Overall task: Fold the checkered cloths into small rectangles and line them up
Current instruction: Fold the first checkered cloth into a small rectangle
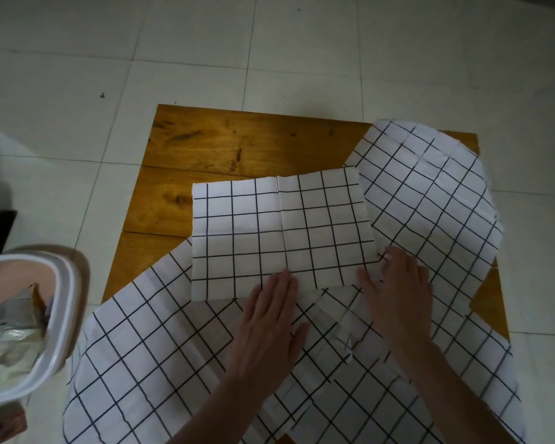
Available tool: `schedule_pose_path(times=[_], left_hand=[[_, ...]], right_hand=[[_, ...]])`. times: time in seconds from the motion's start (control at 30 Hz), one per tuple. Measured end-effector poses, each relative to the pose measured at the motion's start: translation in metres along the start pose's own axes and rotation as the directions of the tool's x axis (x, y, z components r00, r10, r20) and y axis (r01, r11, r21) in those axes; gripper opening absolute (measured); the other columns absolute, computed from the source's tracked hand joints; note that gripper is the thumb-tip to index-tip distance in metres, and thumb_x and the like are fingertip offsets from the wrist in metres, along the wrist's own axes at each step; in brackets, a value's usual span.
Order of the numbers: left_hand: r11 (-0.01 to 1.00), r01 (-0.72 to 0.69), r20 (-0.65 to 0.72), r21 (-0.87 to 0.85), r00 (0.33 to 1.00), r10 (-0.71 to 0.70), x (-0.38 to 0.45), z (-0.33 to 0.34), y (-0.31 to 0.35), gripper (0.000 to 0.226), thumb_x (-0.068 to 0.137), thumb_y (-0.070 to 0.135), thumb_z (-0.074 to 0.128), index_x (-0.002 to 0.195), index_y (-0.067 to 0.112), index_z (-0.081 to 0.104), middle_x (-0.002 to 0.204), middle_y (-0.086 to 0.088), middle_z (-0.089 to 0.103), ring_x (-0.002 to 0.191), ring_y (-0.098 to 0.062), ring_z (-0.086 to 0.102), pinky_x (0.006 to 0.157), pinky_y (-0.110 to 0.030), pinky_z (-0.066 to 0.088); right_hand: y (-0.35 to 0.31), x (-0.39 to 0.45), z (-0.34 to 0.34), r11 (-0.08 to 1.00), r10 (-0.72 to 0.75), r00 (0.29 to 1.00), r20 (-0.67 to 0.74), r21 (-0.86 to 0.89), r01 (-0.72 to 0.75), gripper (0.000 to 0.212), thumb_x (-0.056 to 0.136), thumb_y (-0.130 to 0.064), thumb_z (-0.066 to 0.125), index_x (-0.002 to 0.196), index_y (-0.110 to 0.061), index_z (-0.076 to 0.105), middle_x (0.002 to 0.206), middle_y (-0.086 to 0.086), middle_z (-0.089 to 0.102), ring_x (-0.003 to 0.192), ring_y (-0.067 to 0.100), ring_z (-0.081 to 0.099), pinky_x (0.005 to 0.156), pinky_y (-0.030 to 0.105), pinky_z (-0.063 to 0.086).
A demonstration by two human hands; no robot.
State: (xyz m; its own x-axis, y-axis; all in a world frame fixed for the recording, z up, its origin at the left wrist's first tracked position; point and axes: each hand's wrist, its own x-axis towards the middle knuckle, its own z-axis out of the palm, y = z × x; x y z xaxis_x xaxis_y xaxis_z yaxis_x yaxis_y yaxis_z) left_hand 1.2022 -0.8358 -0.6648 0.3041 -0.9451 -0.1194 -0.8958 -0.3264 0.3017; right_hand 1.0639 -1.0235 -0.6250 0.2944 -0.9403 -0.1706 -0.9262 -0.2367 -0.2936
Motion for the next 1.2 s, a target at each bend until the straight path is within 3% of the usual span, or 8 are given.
schedule_pose_path(times=[0.17, 0.33, 0.43, 0.53, 0.6, 0.67, 0.93, 1.2], left_hand=[[1.000, 0.021, 0.000, 0.022, 1.000, -0.021, -0.001, 0.005, 0.003, 0.069, 0.110, 0.049, 0.032, 0.166, 0.011, 0.020, 0.175, -0.007, 0.013, 0.162, -0.024, 0.012, 0.126, -0.046, 0.021], [0.999, 0.028, 0.002, 0.030, 1.000, -0.028, -0.001, 0.005, 0.004, 0.070, 0.110, 0.049, 0.034, 0.166, 0.011, 0.019, 0.176, -0.006, 0.013, 0.162, -0.024, 0.012, 0.126, -0.046, 0.021], [0.999, 0.043, 0.005, 0.027, 0.999, -0.043, 0.000, 0.003, 0.007, 0.070, 0.109, 0.050, 0.034, 0.166, 0.011, 0.022, 0.175, -0.007, 0.016, 0.161, -0.025, 0.016, 0.124, -0.046, 0.021], [0.998, 0.056, 0.012, 0.022, 0.998, -0.056, 0.000, 0.002, 0.008, 0.070, 0.109, 0.051, 0.033, 0.166, 0.011, 0.022, 0.175, -0.006, 0.016, 0.161, -0.025, 0.017, 0.124, -0.047, 0.020], [0.998, 0.061, 0.012, 0.017, 0.998, -0.061, 0.000, 0.001, 0.008, 0.070, 0.109, 0.052, 0.033, 0.166, 0.012, 0.023, 0.175, -0.006, 0.016, 0.161, -0.025, 0.016, 0.124, -0.047, 0.019], [0.998, 0.059, 0.006, 0.005, 0.998, -0.059, 0.000, 0.001, 0.008, 0.069, 0.110, 0.052, 0.031, 0.166, 0.013, 0.023, 0.175, -0.005, 0.016, 0.161, -0.025, 0.016, 0.124, -0.047, 0.018], [0.994, 0.018, -0.070, -0.111, 0.997, -0.026, -0.002, -0.013, -0.009, 0.062, 0.111, 0.048, 0.035, 0.164, 0.018, 0.028, 0.173, 0.001, 0.024, 0.161, -0.018, 0.016, 0.127, -0.044, 0.022], [0.969, 0.185, -0.230, -0.160, 0.948, -0.219, -0.024, -0.036, -0.063, 0.050, 0.108, 0.038, 0.042, 0.151, 0.014, 0.051, 0.152, -0.003, 0.054, 0.143, -0.021, 0.044, 0.119, -0.040, 0.036]], right_hand=[[-0.007, 0.005, -0.003, 0.993, 0.119, 0.992, 0.048, -0.020, -0.118, 0.047, 0.092, -0.046, 0.073, 0.127, -0.018, 0.058, 0.119, 0.005, 0.066, 0.113, 0.030, 0.055, 0.095, 0.043, 0.042], [-0.006, 0.011, -0.002, 0.945, 0.187, 0.974, 0.126, 0.249, -0.214, 0.040, 0.087, -0.038, 0.078, 0.115, -0.018, 0.059, 0.107, 0.000, 0.057, 0.101, 0.022, 0.046, 0.090, 0.042, 0.045], [-0.012, 0.006, -0.005, 0.814, 0.177, 0.977, 0.122, 0.539, -0.215, 0.026, 0.092, -0.028, 0.076, 0.110, -0.020, 0.059, 0.104, -0.002, 0.064, 0.095, 0.022, 0.063, 0.076, 0.035, 0.054], [-0.025, -0.002, -0.014, 0.632, 0.178, 0.978, 0.110, 0.749, -0.199, 0.020, 0.094, -0.017, 0.075, 0.103, -0.026, 0.060, 0.099, -0.005, 0.071, 0.084, 0.008, 0.069, 0.065, 0.021, 0.054], [-0.035, -0.008, -0.023, 0.570, 0.150, 0.987, 0.059, 0.810, -0.135, 0.019, 0.094, -0.013, 0.075, 0.101, -0.026, 0.063, 0.091, -0.011, 0.072, 0.073, -0.004, 0.068, 0.060, 0.011, 0.053], [-0.046, -0.014, -0.031, 0.568, 0.103, 0.995, 0.002, 0.820, -0.061, 0.019, 0.094, -0.012, 0.075, 0.099, -0.028, 0.066, 0.082, -0.014, 0.073, 0.070, -0.004, 0.066, 0.061, 0.011, 0.052], [-0.093, -0.035, -0.039, 0.610, -0.091, 0.988, -0.129, 0.776, 0.157, 0.017, 0.099, -0.018, 0.070, 0.115, -0.023, 0.073, 0.091, -0.013, 0.071, 0.082, 0.008, 0.068, 0.067, 0.014, 0.053], [-0.136, -0.045, -0.012, 0.665, -0.402, 0.806, -0.435, 0.466, 0.584, 0.023, 0.098, -0.015, 0.068, 0.118, -0.006, 0.076, 0.090, -0.004, 0.058, 0.076, 0.014, 0.057, 0.067, 0.022, 0.051]])
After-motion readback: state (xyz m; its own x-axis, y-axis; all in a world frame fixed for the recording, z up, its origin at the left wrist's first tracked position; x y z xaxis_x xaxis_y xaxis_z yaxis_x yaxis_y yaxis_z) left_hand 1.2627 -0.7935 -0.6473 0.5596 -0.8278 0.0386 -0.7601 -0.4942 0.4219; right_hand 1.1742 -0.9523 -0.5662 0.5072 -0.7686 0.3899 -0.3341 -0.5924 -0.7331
